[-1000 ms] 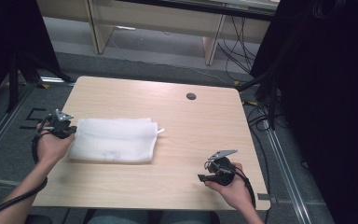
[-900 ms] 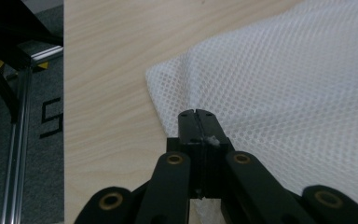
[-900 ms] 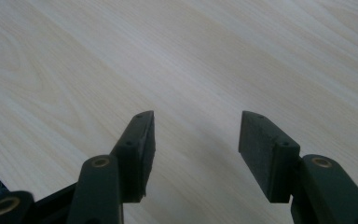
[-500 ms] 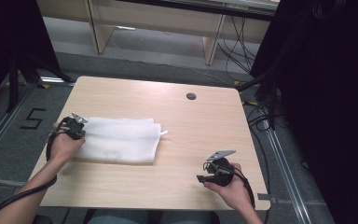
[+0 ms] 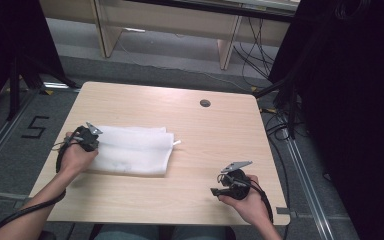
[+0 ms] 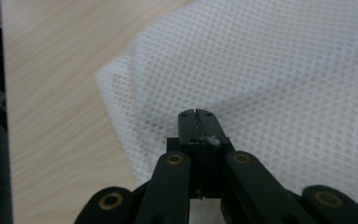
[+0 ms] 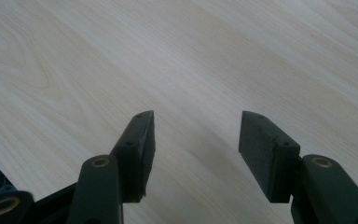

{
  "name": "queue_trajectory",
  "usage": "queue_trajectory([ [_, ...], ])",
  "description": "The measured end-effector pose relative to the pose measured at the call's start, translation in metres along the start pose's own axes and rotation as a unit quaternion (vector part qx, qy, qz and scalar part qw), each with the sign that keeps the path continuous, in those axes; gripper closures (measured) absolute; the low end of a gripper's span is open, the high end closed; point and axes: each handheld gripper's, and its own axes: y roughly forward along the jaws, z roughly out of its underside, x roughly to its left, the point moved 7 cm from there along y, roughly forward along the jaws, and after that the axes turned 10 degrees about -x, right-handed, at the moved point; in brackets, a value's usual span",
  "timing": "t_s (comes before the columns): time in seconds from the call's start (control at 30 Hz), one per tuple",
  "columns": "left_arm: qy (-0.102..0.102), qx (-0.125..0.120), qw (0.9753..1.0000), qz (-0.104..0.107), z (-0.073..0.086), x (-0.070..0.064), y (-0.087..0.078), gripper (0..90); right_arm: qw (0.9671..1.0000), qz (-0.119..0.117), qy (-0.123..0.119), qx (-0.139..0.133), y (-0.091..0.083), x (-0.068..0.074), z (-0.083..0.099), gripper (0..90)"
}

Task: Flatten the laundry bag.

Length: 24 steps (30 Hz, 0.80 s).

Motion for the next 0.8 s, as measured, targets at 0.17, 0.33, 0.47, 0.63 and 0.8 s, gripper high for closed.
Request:
queue_trajectory([
  [0.17, -0.041, 0.005, 0.998, -0.047, 0.008, 0.028, -0.008, 89.7, 0.9999, 0.0, -0.011, -0.007, 0.001, -0.003, -0.001, 46.7],
  [0.33, -0.048, 0.026, 0.9976, -0.043, 0.021, 0.033, -0.004, 89.7, 1.0, 0.0, -0.001, 0.0, 0.0, 0.0, 0.0, 46.7],
  [0.47, -0.031, 0.033, 0.9987, -0.022, 0.019, 0.024, 0.001, 89.7, 1.0, 0.0, -0.006, -0.002, 0.001, 0.0, 0.0, 46.7],
  [0.63, -0.009, 0.033, 0.9994, -0.011, 0.016, 0.016, 0.003, 89.7, 1.0, -0.001, 0.0, 0.001, 0.0, 0.0, 0.0, 46.7],
  [0.8, 0.018, 0.025, 0.9995, -0.001, 0.011, 0.002, 0.005, 89.7, 0.9999, -0.003, -0.014, -0.003, 0.003, -0.001, -0.001, 46.7],
])
